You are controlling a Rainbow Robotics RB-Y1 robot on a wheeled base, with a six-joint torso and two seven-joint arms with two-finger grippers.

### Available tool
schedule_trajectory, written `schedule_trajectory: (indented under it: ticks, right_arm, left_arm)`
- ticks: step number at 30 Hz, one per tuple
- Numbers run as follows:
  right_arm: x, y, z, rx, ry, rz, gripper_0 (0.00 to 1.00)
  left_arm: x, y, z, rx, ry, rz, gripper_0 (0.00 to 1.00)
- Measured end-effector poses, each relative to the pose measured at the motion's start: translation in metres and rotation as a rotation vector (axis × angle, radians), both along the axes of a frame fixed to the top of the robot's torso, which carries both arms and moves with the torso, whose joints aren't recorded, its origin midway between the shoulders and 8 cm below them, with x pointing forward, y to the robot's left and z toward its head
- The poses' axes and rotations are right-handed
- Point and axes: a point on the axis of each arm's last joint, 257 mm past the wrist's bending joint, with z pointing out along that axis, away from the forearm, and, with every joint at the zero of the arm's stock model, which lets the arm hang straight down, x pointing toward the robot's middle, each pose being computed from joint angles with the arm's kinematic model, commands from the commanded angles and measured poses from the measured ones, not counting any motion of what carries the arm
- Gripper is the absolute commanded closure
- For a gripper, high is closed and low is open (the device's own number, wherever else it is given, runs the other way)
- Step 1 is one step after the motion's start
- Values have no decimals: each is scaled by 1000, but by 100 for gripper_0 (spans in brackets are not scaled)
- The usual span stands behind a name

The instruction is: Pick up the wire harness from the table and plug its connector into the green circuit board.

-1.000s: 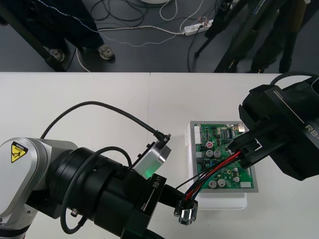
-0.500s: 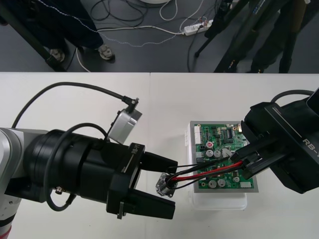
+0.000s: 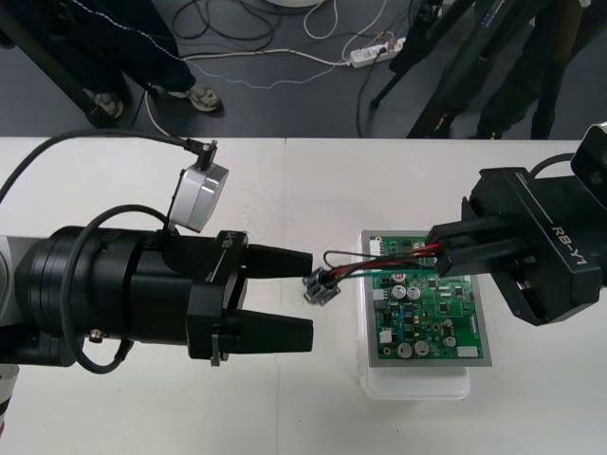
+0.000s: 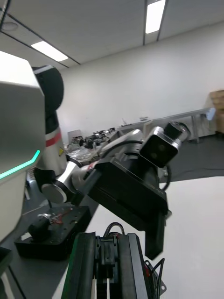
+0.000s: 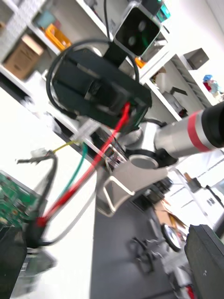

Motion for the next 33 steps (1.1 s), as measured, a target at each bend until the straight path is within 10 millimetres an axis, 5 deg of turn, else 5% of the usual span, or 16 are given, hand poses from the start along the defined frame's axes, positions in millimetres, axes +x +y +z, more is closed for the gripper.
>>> schedule_trajectory:
  ticks: [11,24,33]
  right_arm:
    - [33,7,4,49,-28,-190,100]
    - [39,20,3,90,-35,-290,100]
    - [35,32,4,117,59,-299,100]
  left_arm:
    - [17,-1,14,-57,-203,63,0]
    - [33,-4,35,-92,-261,107,0]
    - [37,-6,45,-100,-467,112,0]
